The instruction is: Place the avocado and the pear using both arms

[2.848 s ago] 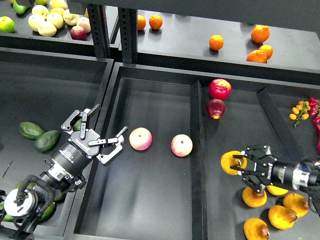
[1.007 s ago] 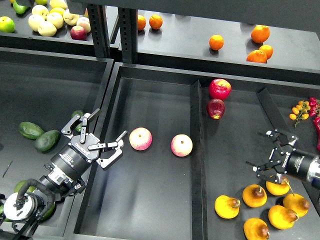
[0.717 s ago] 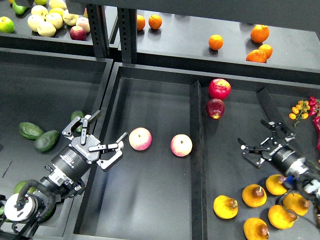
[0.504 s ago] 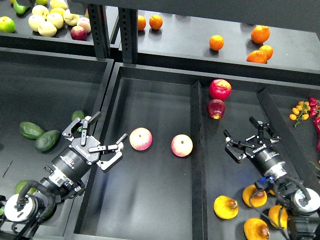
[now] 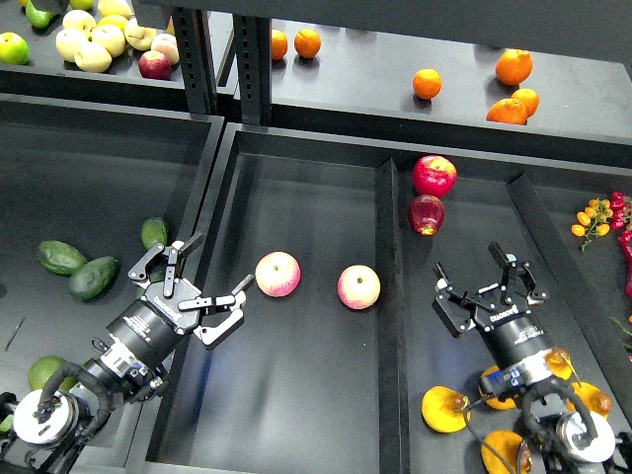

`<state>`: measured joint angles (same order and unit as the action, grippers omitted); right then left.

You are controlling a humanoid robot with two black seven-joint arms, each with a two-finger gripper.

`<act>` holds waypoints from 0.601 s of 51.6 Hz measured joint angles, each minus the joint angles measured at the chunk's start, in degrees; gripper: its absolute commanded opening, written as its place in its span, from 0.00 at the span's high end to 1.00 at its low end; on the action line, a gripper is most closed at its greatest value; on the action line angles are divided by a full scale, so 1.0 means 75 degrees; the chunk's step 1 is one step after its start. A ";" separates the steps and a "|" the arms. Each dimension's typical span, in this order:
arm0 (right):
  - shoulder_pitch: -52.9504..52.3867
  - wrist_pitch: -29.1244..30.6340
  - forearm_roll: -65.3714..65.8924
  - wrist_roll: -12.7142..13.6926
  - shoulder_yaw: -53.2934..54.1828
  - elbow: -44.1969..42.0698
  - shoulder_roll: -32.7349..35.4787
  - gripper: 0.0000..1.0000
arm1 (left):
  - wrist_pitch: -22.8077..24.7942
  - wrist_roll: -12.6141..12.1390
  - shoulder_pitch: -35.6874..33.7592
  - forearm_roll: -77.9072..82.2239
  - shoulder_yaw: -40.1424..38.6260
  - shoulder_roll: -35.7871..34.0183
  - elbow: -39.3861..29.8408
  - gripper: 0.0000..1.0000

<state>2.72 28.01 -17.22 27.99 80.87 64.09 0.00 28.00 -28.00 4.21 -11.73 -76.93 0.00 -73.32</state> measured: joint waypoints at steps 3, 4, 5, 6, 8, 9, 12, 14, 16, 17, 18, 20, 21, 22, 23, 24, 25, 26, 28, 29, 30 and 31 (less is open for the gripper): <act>0.0159 0.0000 0.0020 0.0002 -0.0117 0.0082 0.0000 0.01 | 0.0000 0.0001 -0.0020 -0.0011 0.0025 0.0000 0.0001 0.01; 0.0217 0.0000 0.0027 0.0001 -0.0153 0.0113 0.0000 0.00 | 0.0000 0.0001 -0.0026 -0.0013 0.0032 0.0000 0.0001 0.01; 0.0276 0.0000 0.0031 0.0001 -0.0183 0.0134 0.0000 0.00 | 0.0000 0.0000 -0.0033 -0.0014 0.0039 0.0000 0.0002 0.01; 0.0320 0.0000 0.0036 0.0000 -0.0203 0.0159 0.0000 0.00 | 0.0000 0.0001 -0.0038 -0.0015 0.0042 0.0000 0.0002 0.01; 0.0526 0.0000 0.0039 -0.0057 -0.0255 0.0259 0.0000 0.00 | 0.0000 0.0001 -0.0057 -0.0017 0.0068 0.0000 0.0001 0.01; 0.0565 0.0000 0.0039 -0.0101 -0.0260 0.0295 0.0000 0.00 | 0.0000 0.0001 -0.0060 -0.0017 0.0074 0.0000 0.0001 0.01; 0.0741 0.0000 0.0031 -0.0356 -0.0265 0.0539 0.0000 0.00 | 0.0000 0.0001 -0.0064 -0.0020 0.0101 0.0000 0.0001 0.01; 0.0847 0.0000 0.0029 -0.0460 -0.0268 0.0683 0.0000 0.00 | 0.0000 0.0001 -0.0064 -0.0022 0.0115 0.0000 0.0001 0.01; 0.0963 0.0000 0.0028 -0.0539 -0.0270 0.0811 0.0000 0.01 | 0.0000 0.0001 -0.0063 -0.0030 0.0139 0.0000 0.0001 0.01; 0.1023 0.0000 0.0028 -0.0568 -0.0270 0.0866 0.0000 0.01 | 0.0000 0.0001 -0.0063 -0.0041 0.0149 0.0000 0.0001 0.01; 0.1082 0.0000 0.0029 -0.0592 -0.0270 0.0907 0.0000 0.00 | 0.0000 0.0001 -0.0062 -0.0055 0.0164 0.0000 0.0002 0.01; 0.1187 0.0000 0.0029 -0.0623 -0.0270 0.0965 0.0000 0.00 | 0.0000 0.0001 -0.0062 -0.0092 0.0192 0.0000 0.0024 0.01; 0.1245 0.0000 0.0029 -0.0636 -0.0268 0.0994 0.0000 0.00 | 0.0000 0.0001 -0.0060 -0.0113 0.0209 0.0000 0.0047 0.01; 0.1305 0.0000 0.0032 -0.0648 -0.0263 0.1018 0.0000 0.00 | 0.0000 0.0000 -0.0059 -0.0136 0.0220 0.0000 0.0062 0.01; 0.1364 0.0000 0.0035 -0.0658 -0.0252 0.1041 0.0000 0.00 | 0.0000 0.0000 -0.0058 -0.0160 0.0227 0.0000 0.0070 0.01; 0.1422 0.0000 0.0037 -0.0667 -0.0235 0.1061 0.0000 0.00 | 0.0000 0.0001 -0.0058 -0.0184 0.0230 0.0000 0.0075 0.01; 0.1465 0.0000 0.0038 -0.0679 -0.0223 0.1091 0.0000 0.00 | 0.0000 0.0001 -0.0058 -0.0201 0.0232 0.0000 0.0076 0.01; 0.1523 0.0000 0.0039 -0.0690 -0.0207 0.1126 0.0000 0.01 | 0.0000 0.0001 -0.0058 -0.0220 0.0233 0.0000 0.0076 0.01; 0.1616 0.0000 0.0039 -0.0703 -0.0180 0.1188 0.0001 0.00 | 0.0000 0.0001 -0.0058 -0.0245 0.0236 0.0000 0.0065 0.01; 0.1664 0.0000 0.0038 -0.0711 -0.0165 0.1222 0.0001 0.00 | 0.0000 0.0001 -0.0058 -0.0255 0.0237 0.0000 0.0048 0.01; 0.1706 0.0000 0.0038 -0.0716 -0.0151 0.1254 0.0001 0.01 | 0.0000 0.0001 -0.0058 -0.0262 0.0238 0.0000 0.0033 0.01; 0.1744 0.0000 0.0039 -0.0720 -0.0140 0.1274 0.0001 0.00 | 0.0000 0.0001 -0.0058 -0.0267 0.0239 0.0000 0.0011 0.01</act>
<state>15.80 28.01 -16.93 22.59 79.82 73.65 0.00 28.00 -27.99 3.78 -13.74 -75.13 0.00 -73.23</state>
